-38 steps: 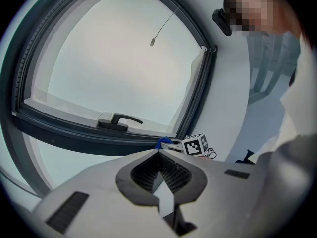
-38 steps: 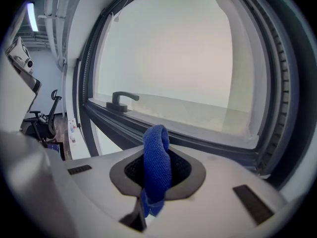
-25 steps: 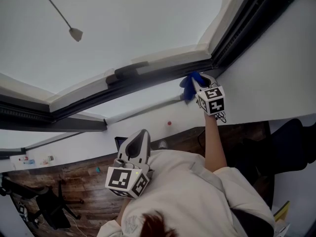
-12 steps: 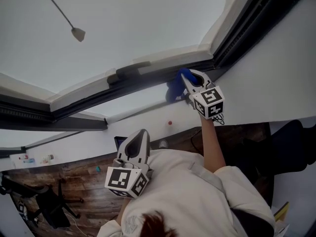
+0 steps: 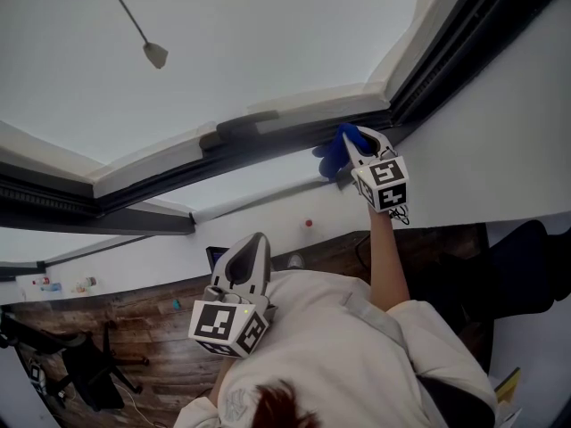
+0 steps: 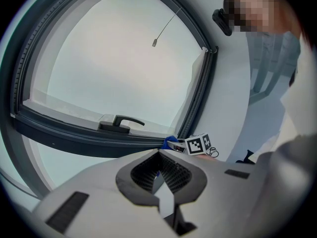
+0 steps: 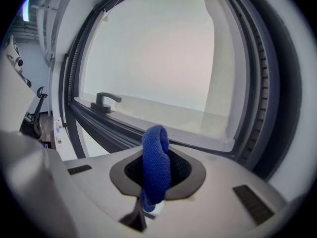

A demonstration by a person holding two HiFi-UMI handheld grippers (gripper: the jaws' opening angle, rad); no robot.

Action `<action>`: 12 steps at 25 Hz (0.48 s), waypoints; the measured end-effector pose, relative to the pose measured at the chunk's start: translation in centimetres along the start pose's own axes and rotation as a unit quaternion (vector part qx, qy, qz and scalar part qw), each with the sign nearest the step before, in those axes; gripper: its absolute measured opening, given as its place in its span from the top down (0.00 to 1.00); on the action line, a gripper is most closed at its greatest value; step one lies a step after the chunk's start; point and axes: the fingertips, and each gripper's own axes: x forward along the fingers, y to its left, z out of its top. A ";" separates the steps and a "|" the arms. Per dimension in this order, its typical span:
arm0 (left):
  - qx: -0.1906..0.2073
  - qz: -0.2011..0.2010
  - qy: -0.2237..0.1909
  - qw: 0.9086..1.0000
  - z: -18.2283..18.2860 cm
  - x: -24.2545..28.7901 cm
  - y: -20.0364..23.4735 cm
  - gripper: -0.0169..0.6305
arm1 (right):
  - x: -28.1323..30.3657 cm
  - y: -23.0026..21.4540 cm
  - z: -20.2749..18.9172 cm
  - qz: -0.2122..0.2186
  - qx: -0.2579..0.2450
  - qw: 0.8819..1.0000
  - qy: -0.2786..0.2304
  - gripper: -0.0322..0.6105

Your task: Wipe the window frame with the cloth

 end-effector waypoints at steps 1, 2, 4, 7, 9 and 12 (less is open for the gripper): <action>0.000 0.000 0.000 1.000 0.0 0.0 0.0 0.97 | -0.1 -0.5 -0.2 -0.007 0.002 1.000 0.000 0.87; 0.001 0.000 -0.001 1.000 0.1 -0.1 0.0 0.96 | -0.3 -1.0 -0.3 -0.014 0.005 1.000 0.001 0.87; 0.002 0.000 -0.001 1.000 0.2 -0.2 0.1 0.97 | -0.6 -2.0 -0.6 -0.026 0.011 1.000 0.001 0.87; 0.002 0.002 -0.002 1.000 0.3 -0.2 0.2 0.97 | -0.9 -3.1 -0.9 -0.041 0.018 0.999 0.000 0.87; 0.002 0.003 -0.003 1.000 0.3 -0.2 0.3 0.97 | -1.1 -3.8 -1.1 -0.049 0.021 0.999 -0.001 0.87; 0.001 0.004 -0.003 1.000 0.3 -0.2 0.3 0.97 | -1.4 -4.9 -1.6 -0.063 0.028 0.998 0.000 0.87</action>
